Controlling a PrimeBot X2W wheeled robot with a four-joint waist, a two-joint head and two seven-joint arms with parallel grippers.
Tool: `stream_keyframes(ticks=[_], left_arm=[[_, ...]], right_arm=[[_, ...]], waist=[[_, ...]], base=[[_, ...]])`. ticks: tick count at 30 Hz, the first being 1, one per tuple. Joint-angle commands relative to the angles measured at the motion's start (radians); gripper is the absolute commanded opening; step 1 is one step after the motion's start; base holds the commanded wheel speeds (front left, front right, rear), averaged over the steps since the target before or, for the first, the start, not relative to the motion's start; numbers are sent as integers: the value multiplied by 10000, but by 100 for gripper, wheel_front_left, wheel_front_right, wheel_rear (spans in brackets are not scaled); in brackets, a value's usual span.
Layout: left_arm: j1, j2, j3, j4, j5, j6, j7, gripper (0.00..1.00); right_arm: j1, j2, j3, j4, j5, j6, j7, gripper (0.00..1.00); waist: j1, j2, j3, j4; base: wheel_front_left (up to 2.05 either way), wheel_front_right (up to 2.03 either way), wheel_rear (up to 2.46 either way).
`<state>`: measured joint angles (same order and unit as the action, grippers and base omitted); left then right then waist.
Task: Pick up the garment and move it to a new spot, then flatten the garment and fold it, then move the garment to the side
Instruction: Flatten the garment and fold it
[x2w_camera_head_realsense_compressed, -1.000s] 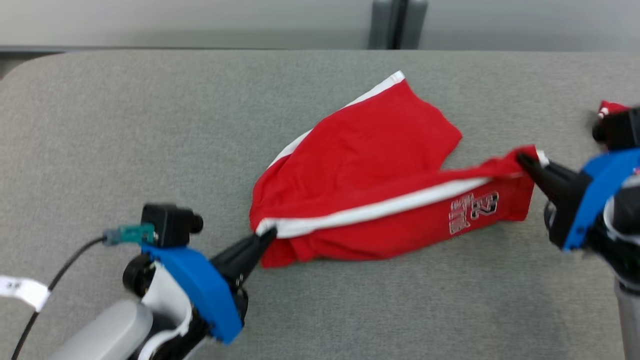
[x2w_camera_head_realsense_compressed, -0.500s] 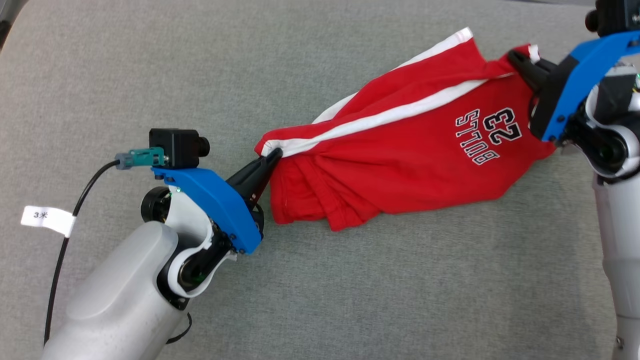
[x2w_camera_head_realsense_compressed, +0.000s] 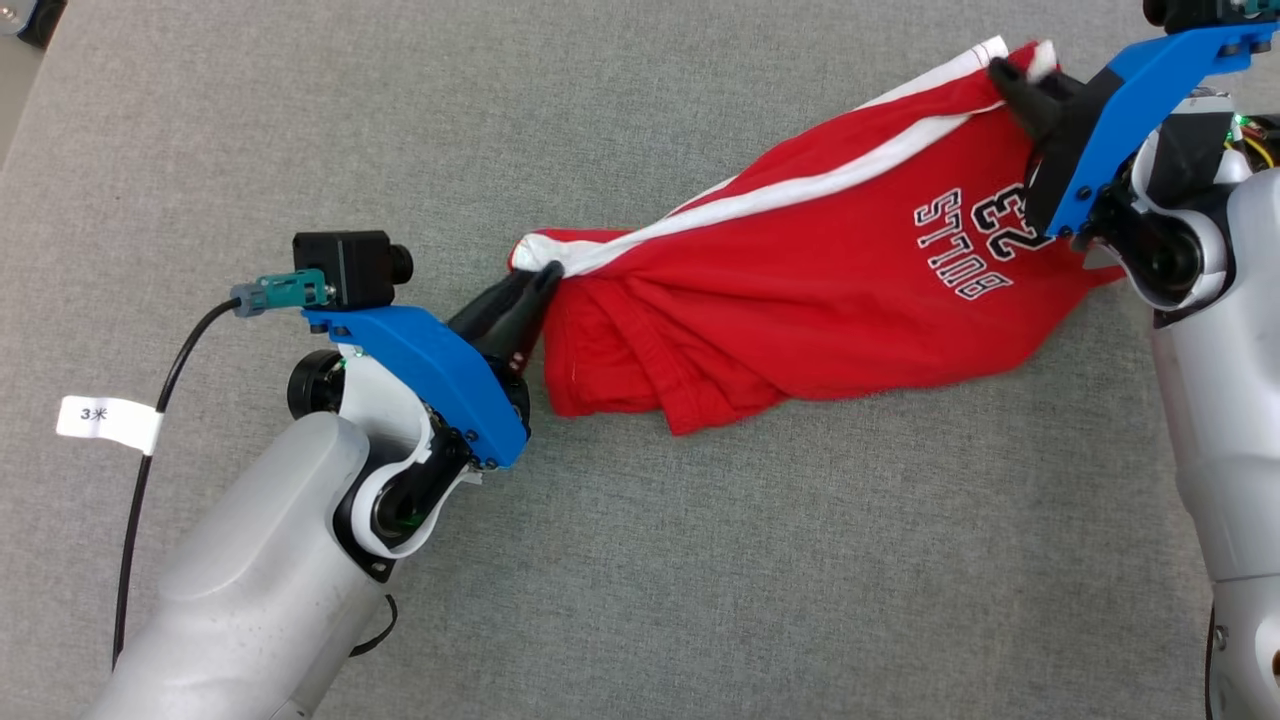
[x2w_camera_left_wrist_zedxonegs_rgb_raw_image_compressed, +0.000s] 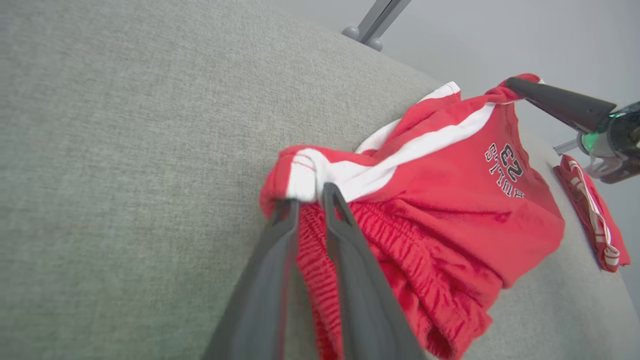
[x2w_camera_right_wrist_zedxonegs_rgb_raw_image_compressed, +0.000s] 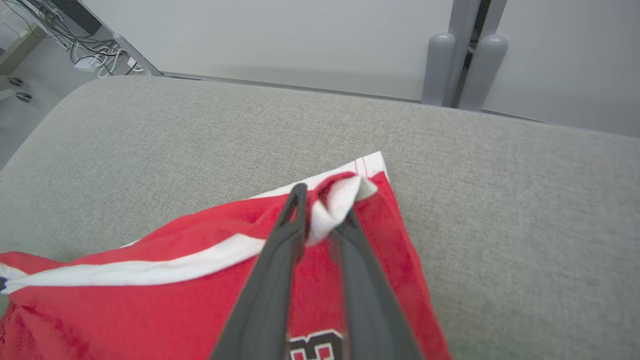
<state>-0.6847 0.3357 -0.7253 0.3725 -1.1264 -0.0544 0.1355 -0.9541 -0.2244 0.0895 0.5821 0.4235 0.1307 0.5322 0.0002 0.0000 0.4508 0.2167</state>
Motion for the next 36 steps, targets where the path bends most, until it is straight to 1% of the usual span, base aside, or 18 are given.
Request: stream_keyframes(ticks=[1, 4, 8, 10, 14, 16, 18, 19, 20, 21, 24, 27, 31, 34, 36], left_arm=[[-172, -52, 15, 139, 42, -71, -88, 100], [-6, -121, 3, 286, 1, -158, -256, 100], [377, -114, 147, 360, 134, -284, -1013, 100], [558, -79, 222, 358, 299, -362, -1634, 100], [1085, -100, 448, 397, 817, -499, -3403, 100], [1226, -75, 661, 458, 1255, -540, -3843, 100], [1416, -143, 989, 539, 1798, -530, -3982, 100], [1482, -257, 1444, 383, 2188, -447, -4011, 100], [1482, -257, 1444, 383, 2188, -447, -4011, 100], [1831, -492, 2272, 64, 3194, -364, -4002, 100], [2371, -795, 3188, -361, 4906, -246, -4007, 100], [2820, -1246, 4028, -616, 5928, -306, -4011, 100], [3260, -1740, 4794, -781, 6690, -512, -4011, 100], [3376, -1884, 5058, -816, 6977, -608, -4011, 100], [3487, -1992, 5236, -837, 7157, -683, -4012, 100]], right_arm=[[-177, 12, 128, 199, 119, 1, -235, 100], [-152, -12, 389, 427, 362, 1, -541, 100], [118, -240, 787, 489, 901, 1, -769, 100], [291, -477, 980, 397, 1077, 1, -922, 100], [719, -947, 1246, 274, 1316, 1, -1340, 100], [922, -1157, 1265, 271, 1427, 1, -1523, 100], [1125, -1364, 1304, 346, 1413, 1, -1709, 100], [1215, -1447, 1314, 381, 1400, 1, -1810, 100], [1215, -1447, 1314, 381, 1400, 1, -1810, 100], [1334, -1559, 1300, 476, 1340, 1, -2066, 100], [1462, -1595, 1220, 736, 1360, 1, -2406, 100], [1464, -1533, 1116, 1114, 1411, 1, -2539, 100], [1296, -1510, 924, 1733, 1295, 1, -2731, 100], [1147, -1526, 746, 2099, 1188, 1, -2839, 100], [1050, -1425, 583, 2491, 1125, 1, -2894, 100]], waist=[[-2, 0, -43, -5], [-2, 0, -193, -34], [-2, 0, -502, -76], [-2, 0, -663, -87], [-2, 0, -959, -72], [-2, 0, -1039, -51], [-2, 0, -1094, -18], [-2, 0, -1104, 12], [-2, 0, -1104, 12], [-2, 0, -1112, 68], [-2, 0, -1075, 137], [-2, 0, -1012, 257], [-2, 0, -911, 473], [-2, 0, -852, 597], [-2, 0, -803, 707]], base=[[0, 0, 0], [0, 0, 0], [0, 0, 0], [0, 0, 0], [0, 0, 0], [0, 0, 0], [0, 0, 0], [0, 0, 0], [0, 0, 0], [0, 0, 0], [0, 0, 0], [0, 0, 0], [0, 0, 0], [0, 0, 0], [0, 0, 0]])
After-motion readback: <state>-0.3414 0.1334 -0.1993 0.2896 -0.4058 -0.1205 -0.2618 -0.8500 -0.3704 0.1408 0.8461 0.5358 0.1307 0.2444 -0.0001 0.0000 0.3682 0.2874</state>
